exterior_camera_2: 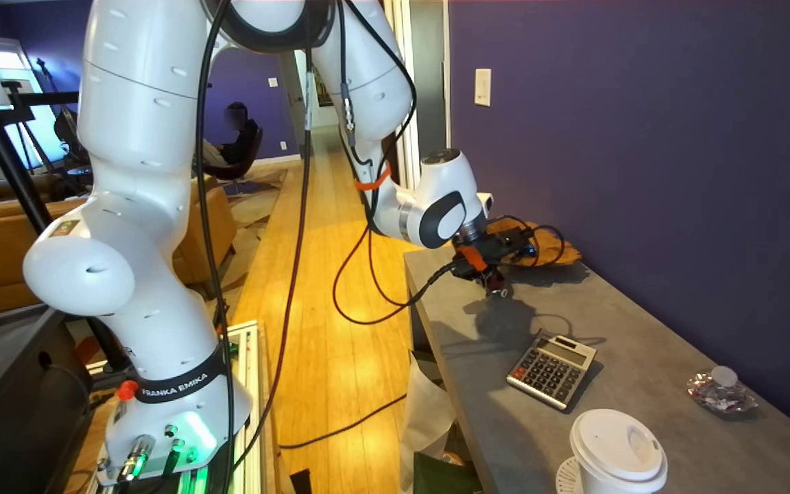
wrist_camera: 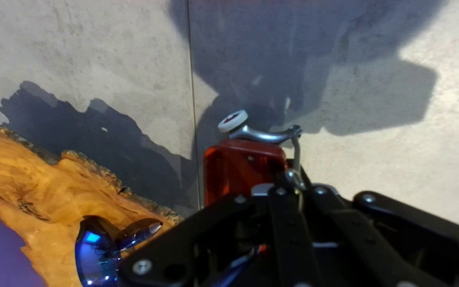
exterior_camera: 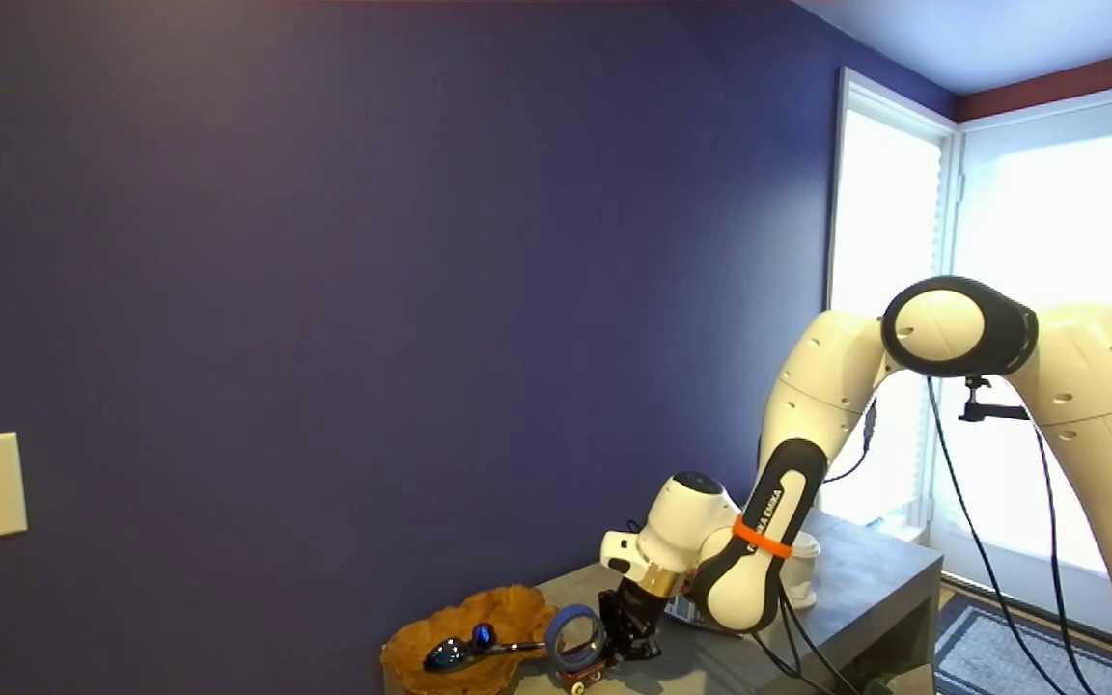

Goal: Move the toy car to the right

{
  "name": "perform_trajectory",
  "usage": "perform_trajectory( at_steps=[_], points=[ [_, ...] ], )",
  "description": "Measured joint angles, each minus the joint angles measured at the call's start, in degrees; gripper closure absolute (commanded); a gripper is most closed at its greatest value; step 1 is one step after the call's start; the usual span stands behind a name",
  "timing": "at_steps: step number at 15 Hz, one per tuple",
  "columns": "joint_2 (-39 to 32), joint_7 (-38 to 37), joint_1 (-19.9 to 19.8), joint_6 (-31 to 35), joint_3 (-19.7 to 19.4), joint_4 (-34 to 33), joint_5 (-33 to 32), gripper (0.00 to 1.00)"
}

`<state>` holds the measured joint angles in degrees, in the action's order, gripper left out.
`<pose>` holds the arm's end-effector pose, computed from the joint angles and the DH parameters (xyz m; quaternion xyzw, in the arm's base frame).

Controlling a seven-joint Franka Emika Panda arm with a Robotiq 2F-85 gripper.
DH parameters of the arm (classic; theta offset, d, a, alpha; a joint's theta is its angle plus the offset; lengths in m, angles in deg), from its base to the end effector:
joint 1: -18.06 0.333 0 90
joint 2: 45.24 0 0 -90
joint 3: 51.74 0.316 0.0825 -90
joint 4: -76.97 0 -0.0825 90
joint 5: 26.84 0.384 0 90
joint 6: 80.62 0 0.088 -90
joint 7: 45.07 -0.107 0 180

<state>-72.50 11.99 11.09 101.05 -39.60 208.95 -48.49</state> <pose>0.5444 0.0846 0.1876 0.7412 0.6394 0.1890 0.0785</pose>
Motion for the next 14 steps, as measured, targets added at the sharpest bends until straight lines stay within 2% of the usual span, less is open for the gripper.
perform_trajectory(
  at_steps=[8, 14],
  points=[
    [-1.3, 4.26, -11.28, 8.01, 7.18, 3.17, -0.18, 0.99],
    [-1.2, 4.43, -23.4, 7.44, 15.1, 4.62, -0.23, 0.99]
  ],
)
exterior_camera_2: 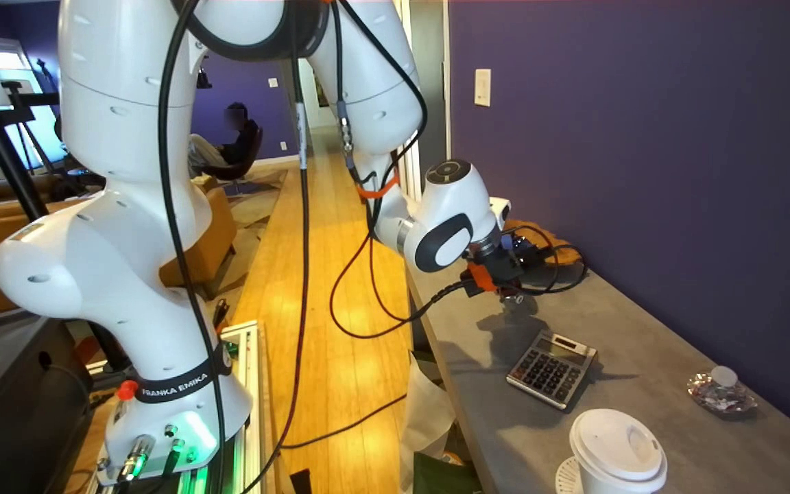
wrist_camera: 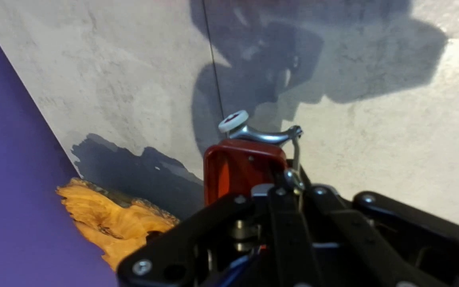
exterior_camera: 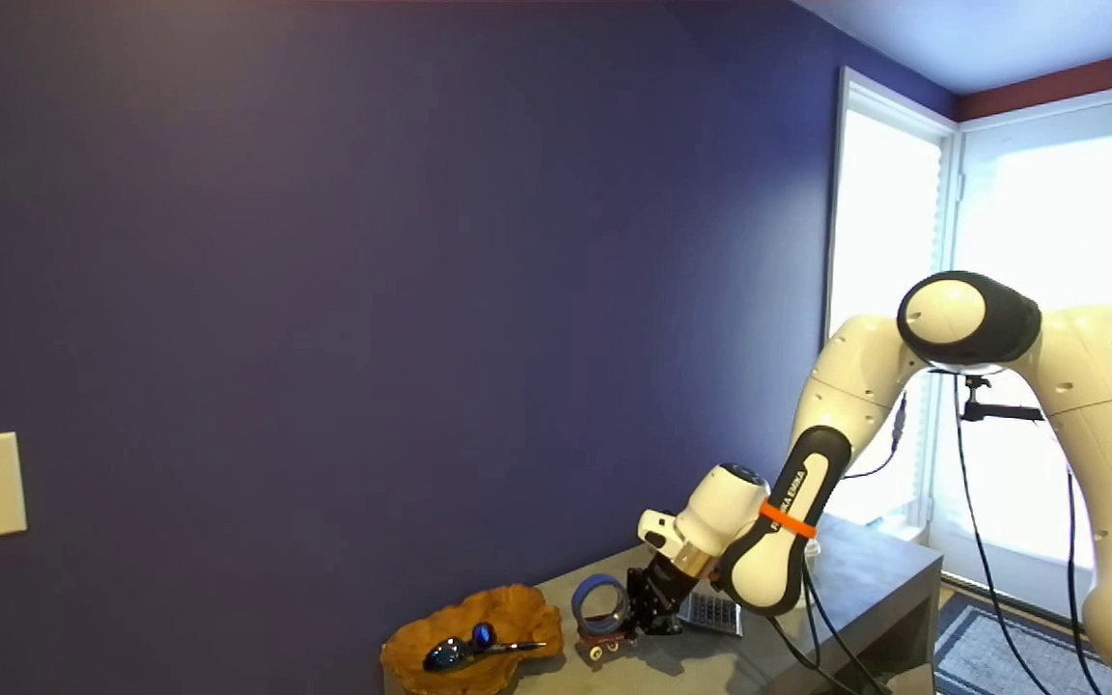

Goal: Move the toy car to the right

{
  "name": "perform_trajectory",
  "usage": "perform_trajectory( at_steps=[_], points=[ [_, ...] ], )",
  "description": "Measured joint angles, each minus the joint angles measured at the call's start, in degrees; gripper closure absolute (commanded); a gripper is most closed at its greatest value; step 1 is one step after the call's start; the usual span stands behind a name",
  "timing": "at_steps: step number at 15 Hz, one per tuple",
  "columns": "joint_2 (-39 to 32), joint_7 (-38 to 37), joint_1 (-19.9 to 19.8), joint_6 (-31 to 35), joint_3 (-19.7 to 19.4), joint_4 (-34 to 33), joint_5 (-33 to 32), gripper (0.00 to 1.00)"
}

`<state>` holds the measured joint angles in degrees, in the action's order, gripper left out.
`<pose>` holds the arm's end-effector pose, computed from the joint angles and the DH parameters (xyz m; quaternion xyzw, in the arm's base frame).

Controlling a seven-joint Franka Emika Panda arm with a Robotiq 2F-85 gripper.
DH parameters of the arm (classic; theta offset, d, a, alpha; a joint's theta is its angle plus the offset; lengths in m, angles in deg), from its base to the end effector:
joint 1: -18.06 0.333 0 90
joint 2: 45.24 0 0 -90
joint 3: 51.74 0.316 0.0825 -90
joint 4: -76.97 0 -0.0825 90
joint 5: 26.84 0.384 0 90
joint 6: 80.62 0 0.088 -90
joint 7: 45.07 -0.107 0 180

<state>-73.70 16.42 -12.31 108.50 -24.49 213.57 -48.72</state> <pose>0.5308 0.0150 0.1950 0.7657 0.5870 0.2557 0.0617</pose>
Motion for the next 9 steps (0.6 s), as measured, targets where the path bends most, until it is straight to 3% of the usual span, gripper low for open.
perform_trajectory(
  at_steps=[9],
  points=[
    [1.5, -1.17, -19.04, -7.94, 12.34, -2.44, 0.96, 0.99]
  ],
)
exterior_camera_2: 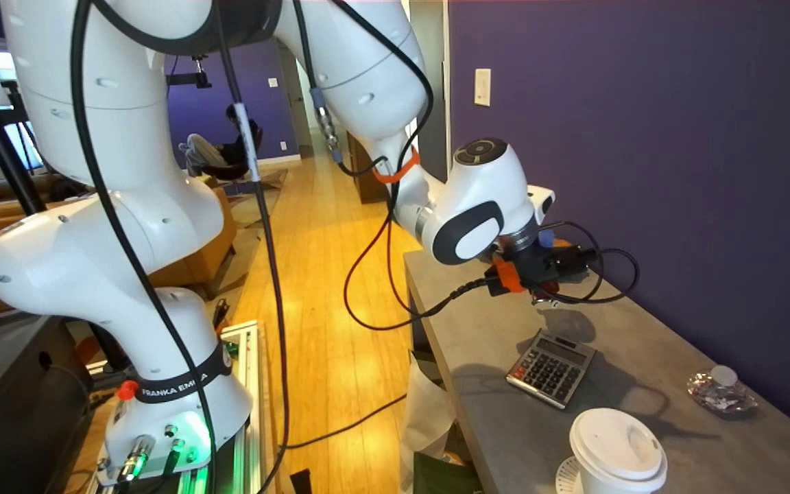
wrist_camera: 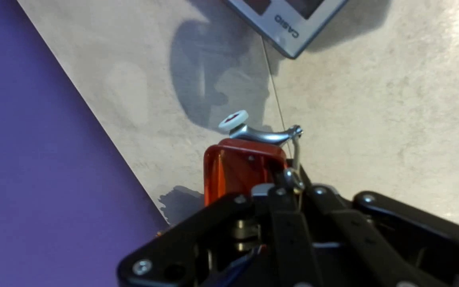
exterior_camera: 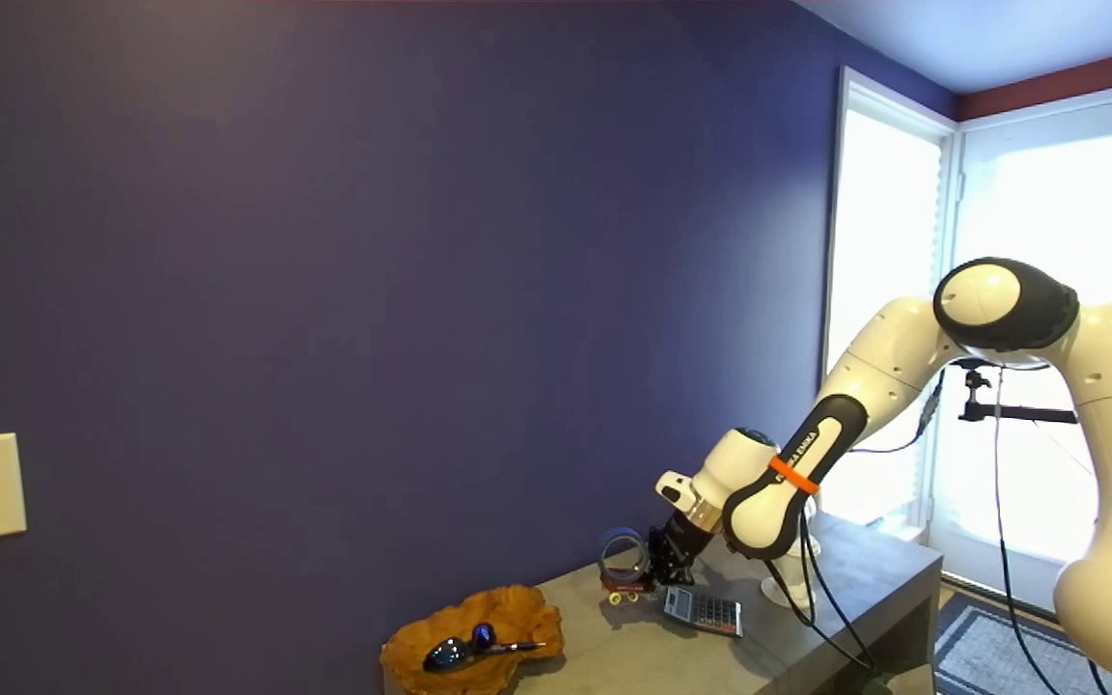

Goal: Move the toy car to the right

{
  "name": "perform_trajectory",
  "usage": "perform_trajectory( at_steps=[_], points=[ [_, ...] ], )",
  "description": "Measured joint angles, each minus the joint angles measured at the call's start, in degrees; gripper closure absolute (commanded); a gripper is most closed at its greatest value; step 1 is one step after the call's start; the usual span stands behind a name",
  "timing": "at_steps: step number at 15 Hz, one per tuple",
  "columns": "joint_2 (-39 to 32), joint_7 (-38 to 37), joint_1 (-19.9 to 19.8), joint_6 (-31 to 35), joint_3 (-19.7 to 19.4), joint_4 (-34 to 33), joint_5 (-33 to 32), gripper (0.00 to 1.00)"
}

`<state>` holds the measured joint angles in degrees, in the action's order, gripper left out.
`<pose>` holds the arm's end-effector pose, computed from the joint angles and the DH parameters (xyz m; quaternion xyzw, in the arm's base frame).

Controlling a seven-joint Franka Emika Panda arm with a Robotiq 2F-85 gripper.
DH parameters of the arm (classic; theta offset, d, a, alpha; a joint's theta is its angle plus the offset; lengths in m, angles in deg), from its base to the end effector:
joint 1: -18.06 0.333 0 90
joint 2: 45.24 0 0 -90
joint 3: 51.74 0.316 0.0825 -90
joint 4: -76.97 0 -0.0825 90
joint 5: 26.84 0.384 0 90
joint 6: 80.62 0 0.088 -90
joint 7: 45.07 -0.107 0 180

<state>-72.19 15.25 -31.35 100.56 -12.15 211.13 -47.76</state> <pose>0.5465 -0.0614 0.2349 0.8160 0.5147 0.2558 0.0611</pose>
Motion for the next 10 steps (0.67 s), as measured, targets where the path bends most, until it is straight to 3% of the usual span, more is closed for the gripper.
perform_trajectory(
  at_steps=[3, 10],
  points=[
    [1.96, -2.13, -2.02, -3.67, 1.0, -1.72, 1.52, 0.99],
    [7.64, -7.46, -2.61, -11.67, 1.16, -4.15, 4.62, 0.96]
  ],
)
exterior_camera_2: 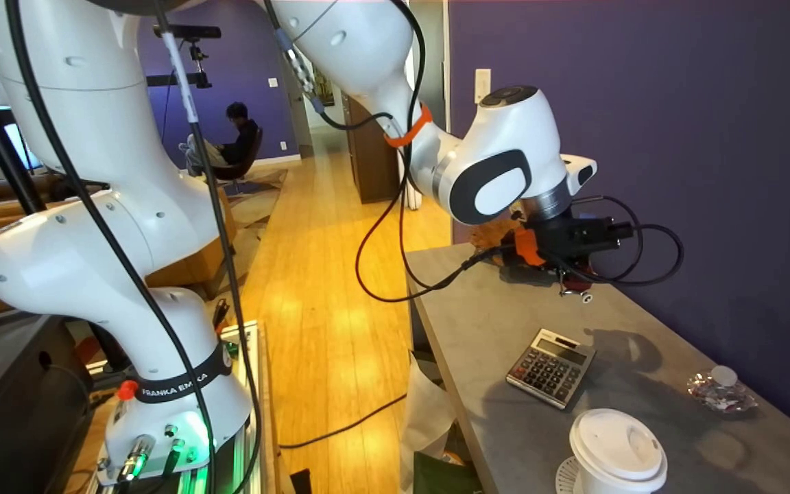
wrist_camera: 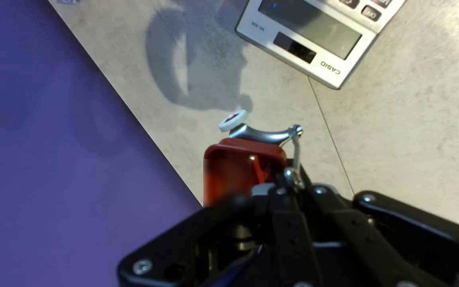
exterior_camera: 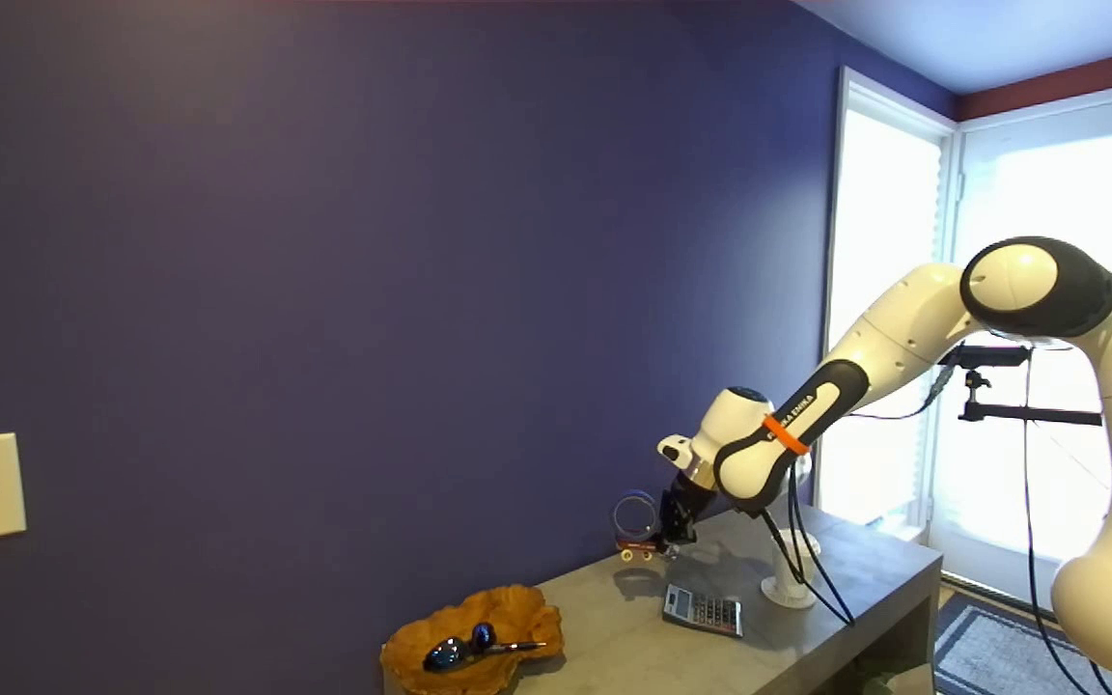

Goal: Move the toy car to the right

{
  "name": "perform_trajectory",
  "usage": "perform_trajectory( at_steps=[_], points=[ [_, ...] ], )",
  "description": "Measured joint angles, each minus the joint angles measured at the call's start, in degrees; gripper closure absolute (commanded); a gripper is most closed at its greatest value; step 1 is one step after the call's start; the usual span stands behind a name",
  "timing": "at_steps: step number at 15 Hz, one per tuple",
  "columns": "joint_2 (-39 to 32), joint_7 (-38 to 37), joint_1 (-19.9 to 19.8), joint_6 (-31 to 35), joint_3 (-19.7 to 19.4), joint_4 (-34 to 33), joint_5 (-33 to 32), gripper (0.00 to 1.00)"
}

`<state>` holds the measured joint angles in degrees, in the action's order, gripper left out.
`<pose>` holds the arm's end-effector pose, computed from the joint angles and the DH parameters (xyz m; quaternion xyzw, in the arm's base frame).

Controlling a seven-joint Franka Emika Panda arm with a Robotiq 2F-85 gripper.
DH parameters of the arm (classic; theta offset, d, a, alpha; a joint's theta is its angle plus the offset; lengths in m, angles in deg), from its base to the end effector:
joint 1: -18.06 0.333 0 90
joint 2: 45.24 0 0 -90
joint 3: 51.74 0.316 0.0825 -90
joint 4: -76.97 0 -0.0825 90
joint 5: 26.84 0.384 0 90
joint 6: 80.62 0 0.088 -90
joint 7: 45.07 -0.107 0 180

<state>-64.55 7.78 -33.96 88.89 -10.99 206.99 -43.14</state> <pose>0.5634 -0.1003 0.2936 0.8726 0.4310 0.2155 0.0793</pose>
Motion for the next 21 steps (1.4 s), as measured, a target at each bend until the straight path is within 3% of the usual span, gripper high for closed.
perform_trajectory(
  at_steps=[12, 21],
  points=[
    [0.28, -0.74, -0.26, -0.83, -0.87, -0.04, 0.12, 0.99],
    [-0.11, -7.99, -0.52, -0.98, -8.37, -3.04, 0.28, 0.99]
  ],
)
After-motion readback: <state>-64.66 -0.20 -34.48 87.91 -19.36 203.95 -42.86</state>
